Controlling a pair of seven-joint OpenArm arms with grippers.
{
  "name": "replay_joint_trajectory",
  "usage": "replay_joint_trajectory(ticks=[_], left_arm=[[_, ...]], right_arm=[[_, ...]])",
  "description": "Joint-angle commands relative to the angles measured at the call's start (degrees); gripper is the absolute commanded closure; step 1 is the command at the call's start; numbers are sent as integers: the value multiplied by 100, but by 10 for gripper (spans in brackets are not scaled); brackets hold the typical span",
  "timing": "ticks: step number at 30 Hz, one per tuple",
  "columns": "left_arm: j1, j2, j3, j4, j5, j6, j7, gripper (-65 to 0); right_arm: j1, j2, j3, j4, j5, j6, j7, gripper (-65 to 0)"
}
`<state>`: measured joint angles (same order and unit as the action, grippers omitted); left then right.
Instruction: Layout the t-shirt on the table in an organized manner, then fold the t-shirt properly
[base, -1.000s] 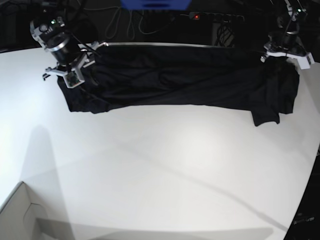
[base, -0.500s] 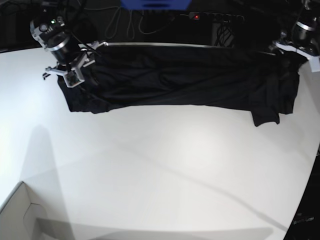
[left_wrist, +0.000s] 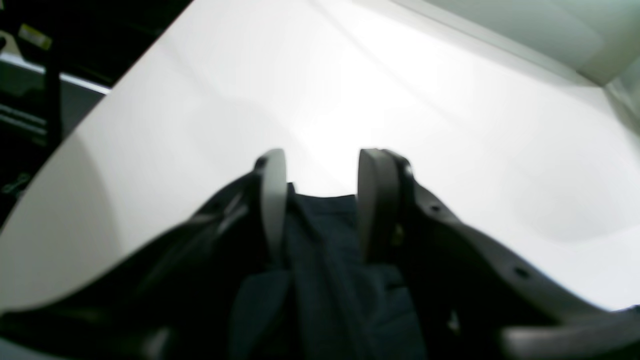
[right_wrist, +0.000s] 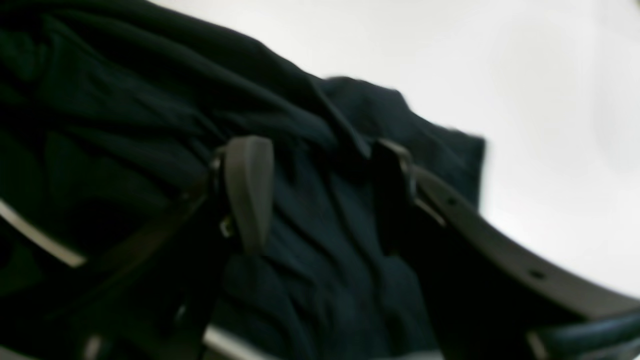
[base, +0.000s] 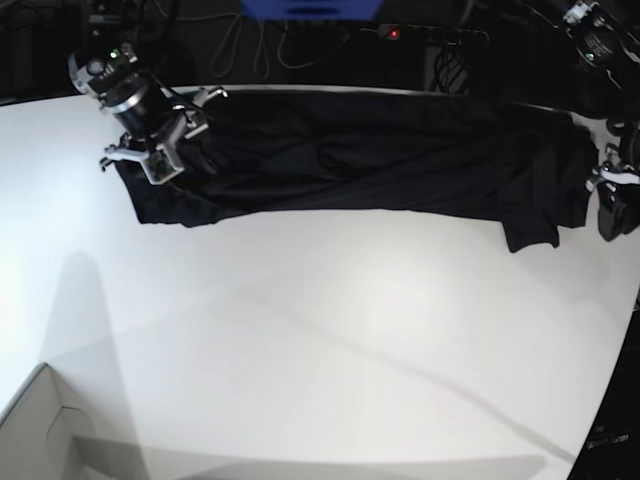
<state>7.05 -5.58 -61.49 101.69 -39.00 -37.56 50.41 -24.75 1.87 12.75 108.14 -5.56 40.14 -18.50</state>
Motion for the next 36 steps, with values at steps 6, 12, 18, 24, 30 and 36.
replay_joint_trajectory(ticks=[6,12,18,24,30,36], left_arm=[[-41,-88,-53,-2,300,-29,-131,-236],[64,-79,-70,-2,300,-29,-131,-236],[82,-79,-70,-2,300,-29,-131,-236],[82,-88,-70,-2,300,-29,-131,-236],[82,-97,-70,-2,300,-29,-131,-236],[38,-105,-70,-2,300,-29,-140,-236]], right_arm=[[581,415,-225,-541,33,-14,132,-320],[994,415,-365,-682,33,-14,132,-320],[1205,407,-691,-866,33,-14,132,-320],[1451,398,-682,-1429,33,-14,132,-319],[1451,415,-682,-1455,33,-14,132,-317],[1460,424,-682,-1737,33,-14,158,-230]])
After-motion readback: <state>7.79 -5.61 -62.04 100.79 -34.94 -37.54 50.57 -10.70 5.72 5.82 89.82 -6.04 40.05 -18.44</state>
